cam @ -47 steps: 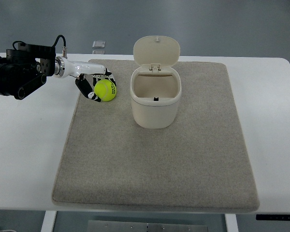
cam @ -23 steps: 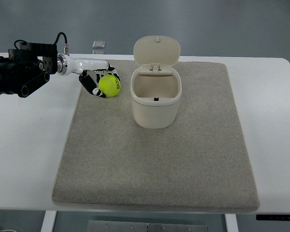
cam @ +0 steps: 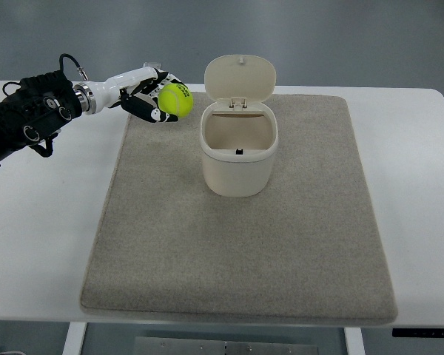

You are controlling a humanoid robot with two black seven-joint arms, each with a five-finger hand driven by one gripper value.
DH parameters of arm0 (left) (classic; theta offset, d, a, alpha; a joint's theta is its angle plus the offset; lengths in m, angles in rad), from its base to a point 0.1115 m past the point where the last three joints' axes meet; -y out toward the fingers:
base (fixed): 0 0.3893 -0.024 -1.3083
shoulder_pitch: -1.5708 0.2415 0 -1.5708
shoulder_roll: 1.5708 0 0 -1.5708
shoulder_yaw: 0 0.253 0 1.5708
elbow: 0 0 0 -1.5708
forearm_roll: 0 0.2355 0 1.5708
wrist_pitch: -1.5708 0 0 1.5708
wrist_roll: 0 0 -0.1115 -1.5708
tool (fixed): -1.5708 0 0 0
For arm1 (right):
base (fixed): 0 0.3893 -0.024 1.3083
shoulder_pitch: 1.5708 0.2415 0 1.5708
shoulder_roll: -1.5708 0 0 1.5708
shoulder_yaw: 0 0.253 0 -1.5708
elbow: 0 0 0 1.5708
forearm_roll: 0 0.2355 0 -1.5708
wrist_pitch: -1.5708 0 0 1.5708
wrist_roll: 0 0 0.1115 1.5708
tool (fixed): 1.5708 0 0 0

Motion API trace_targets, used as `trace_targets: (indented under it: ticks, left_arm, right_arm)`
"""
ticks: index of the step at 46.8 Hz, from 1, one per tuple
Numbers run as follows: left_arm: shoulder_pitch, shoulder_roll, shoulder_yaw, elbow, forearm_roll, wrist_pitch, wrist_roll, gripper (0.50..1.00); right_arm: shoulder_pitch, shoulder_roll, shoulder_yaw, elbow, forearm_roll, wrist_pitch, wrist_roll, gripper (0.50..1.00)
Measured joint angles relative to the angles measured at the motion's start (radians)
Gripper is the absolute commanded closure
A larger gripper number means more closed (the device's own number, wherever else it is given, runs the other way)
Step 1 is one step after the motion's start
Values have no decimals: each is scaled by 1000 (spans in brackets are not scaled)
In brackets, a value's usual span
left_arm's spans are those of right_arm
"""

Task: Put tennis ball into box with left hand
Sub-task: 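Lift the ball with the left hand and carry it over the cream bin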

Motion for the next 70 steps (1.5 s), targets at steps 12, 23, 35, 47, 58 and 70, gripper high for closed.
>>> trace_targets:
  ticks: [12,23,35,47,58,70]
  left_arm:
    - [80,53,-201,-16,-153,-106,-1,1000]
    - [142,135,-301,-158,-144,-160,-2,1000]
    - [145,286,-350,-426,-142,-161,-3,1000]
    - [137,387,-385,-655,-139,-144,0,1000]
    - [137,425,-381,-792,-120,-135,2,999]
    - [142,407,-372,-820,-70,-65,9,1000]
  right_arm:
    - [0,0,0,0,0,0,0,599]
    - [0,0,0,0,0,0,0,599]
    - [0,0,0,0,0,0,0,597]
    - [-1,0,0,0,0,0,0,599]
    - [-1,0,0,0,0,0,0,597]
    - [0,0,0,0,0,0,0,599]
